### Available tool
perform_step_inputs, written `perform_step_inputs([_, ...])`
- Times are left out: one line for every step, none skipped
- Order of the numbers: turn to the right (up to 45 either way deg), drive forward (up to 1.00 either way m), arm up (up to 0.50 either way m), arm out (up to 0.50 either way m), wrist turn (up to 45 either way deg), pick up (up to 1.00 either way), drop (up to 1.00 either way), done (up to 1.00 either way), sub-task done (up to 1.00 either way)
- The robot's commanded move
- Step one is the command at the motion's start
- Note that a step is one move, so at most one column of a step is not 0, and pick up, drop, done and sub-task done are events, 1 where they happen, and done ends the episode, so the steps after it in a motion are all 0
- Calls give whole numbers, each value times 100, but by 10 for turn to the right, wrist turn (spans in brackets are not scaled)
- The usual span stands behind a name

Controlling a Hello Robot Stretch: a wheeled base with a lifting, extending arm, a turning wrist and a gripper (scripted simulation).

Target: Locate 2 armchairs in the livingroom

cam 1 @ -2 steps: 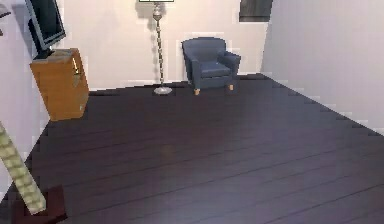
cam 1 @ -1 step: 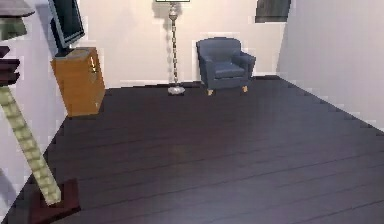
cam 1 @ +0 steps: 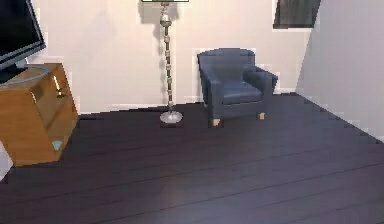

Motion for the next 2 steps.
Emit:
perform_step_inputs([0, 100, 0, 0, 0, 0, 0, 0, 0])
perform_step_inputs([0, 60, 0, 0, 0, 0, 0, 0, 0])
